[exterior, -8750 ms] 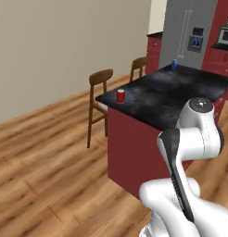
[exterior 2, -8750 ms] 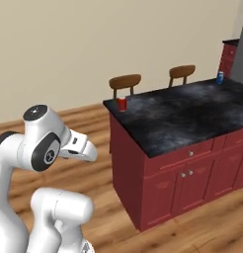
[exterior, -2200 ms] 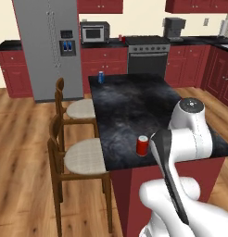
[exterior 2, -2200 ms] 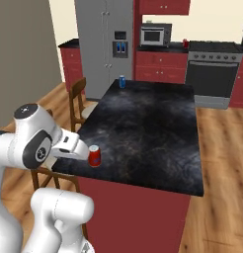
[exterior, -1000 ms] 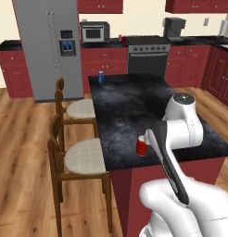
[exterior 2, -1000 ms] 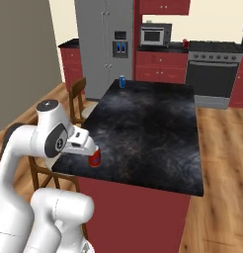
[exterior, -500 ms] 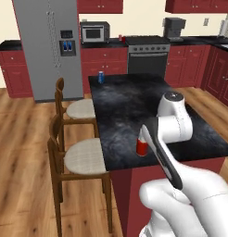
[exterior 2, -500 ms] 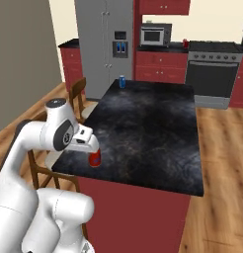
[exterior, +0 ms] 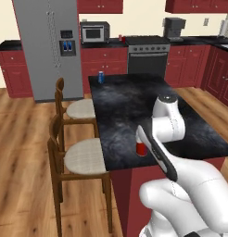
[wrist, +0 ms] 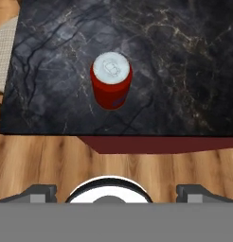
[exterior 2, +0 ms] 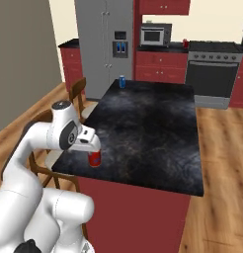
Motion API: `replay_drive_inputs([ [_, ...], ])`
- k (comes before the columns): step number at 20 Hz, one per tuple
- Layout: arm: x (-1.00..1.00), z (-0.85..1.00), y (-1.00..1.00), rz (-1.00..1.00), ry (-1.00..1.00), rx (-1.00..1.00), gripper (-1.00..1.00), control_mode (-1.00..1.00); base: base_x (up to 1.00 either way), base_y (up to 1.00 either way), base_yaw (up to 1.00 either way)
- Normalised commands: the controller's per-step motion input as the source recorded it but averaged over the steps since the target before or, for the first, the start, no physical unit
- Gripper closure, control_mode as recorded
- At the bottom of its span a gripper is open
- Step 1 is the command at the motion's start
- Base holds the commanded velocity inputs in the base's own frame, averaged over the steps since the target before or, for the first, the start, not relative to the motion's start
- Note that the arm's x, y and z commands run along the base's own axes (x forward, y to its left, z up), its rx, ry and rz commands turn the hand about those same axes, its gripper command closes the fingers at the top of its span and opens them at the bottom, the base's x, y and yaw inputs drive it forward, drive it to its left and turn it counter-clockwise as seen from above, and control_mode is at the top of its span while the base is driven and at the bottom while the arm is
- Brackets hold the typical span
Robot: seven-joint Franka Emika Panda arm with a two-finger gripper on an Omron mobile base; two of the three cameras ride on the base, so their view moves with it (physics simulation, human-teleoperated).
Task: Four empty soda cans are scattered around the kitchen. Gather all the cans and cluster them next to the stove for recycling.
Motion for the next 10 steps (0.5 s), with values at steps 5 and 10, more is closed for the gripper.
replay_drive_inputs([
  [5, 0.26, -0.18, 0.00, 0.04, 0.00, 0.00, -1.00, -1.00, 0.00, 0.00, 0.00],
  [10, 0.23, -0.10, 0.00, 0.03, 0.00, 0.00, -1.00, -1.00, 0.00, 0.00, 0.00],
])
